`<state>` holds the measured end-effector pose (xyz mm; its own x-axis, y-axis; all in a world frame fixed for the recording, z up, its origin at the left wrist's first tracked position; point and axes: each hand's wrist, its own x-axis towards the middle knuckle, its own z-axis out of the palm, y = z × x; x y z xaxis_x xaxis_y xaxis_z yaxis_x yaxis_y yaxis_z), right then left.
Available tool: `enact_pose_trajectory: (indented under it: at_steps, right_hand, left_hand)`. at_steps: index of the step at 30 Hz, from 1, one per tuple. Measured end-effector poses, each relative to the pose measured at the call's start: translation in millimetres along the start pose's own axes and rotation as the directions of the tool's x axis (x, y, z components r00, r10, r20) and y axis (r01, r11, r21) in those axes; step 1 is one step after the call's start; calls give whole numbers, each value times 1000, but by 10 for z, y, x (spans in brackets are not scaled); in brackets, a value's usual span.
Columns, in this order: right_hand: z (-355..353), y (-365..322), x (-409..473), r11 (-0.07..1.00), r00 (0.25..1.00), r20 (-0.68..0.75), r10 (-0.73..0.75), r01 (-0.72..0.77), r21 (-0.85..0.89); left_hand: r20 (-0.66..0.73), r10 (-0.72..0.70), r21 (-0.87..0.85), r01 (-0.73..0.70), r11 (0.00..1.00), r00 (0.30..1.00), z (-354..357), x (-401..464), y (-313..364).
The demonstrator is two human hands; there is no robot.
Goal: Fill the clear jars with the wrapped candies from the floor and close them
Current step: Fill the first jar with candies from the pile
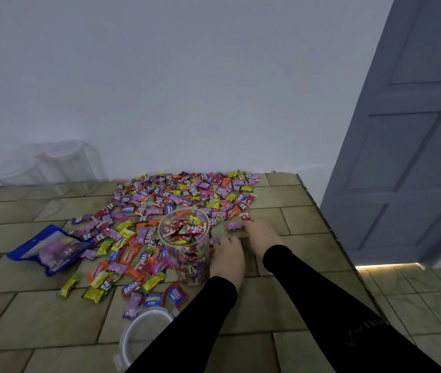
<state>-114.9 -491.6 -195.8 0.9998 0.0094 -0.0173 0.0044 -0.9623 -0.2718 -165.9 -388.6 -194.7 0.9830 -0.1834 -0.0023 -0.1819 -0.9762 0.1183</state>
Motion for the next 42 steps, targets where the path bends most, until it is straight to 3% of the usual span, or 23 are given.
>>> enact_pose_trajectory:
  at_steps: [5,7,14,17,20,23,28,32,38,42]
  right_hand:
    - [38,28,-54,990,999,-7,35,-33,137]
    - [47,53,-57,975,995,-20,95,-89,203]
    - [16,-14,-99,976,985,-5,171,-168,138]
    - [-14,-33,-121,958,977,16,212,-211,193]
    - [-93,-69,-167,901,964,-34,263,-232,366]
    - [-287,-174,-267,802,939,-164,303,-159,575]
    - [-624,-483,-398,610,907,-307,289,73,789]
    - [-672,-842,-442,504,878,-401,262,230,832]
    - [-676,-1217,-535,262,856,-374,356,293,920]
    - [-699,-1390,-594,248,833,-438,339,370,895]
  left_hand:
    - [1,-18,-10,18,1000,1000,-20,-17,8]
    - [-74,30,-26,-32,999,997,-64,-34,20]
    - [17,8,-65,-7,998,1000,1,-28,-31]
    - [-92,25,25,-23,999,995,54,-49,-28]
    - [-209,105,-24,-113,993,972,-105,-129,50]
    - [-373,174,-1,-188,982,911,-393,-178,122]
    - [-503,102,-305,-287,908,858,-888,-228,136]
    - [-552,30,-469,-340,815,833,-1269,-283,-96]
    - [-599,-7,-565,-416,712,801,-1467,-373,-686]
    - [-588,-2,-613,-443,654,809,-1344,-407,-981]
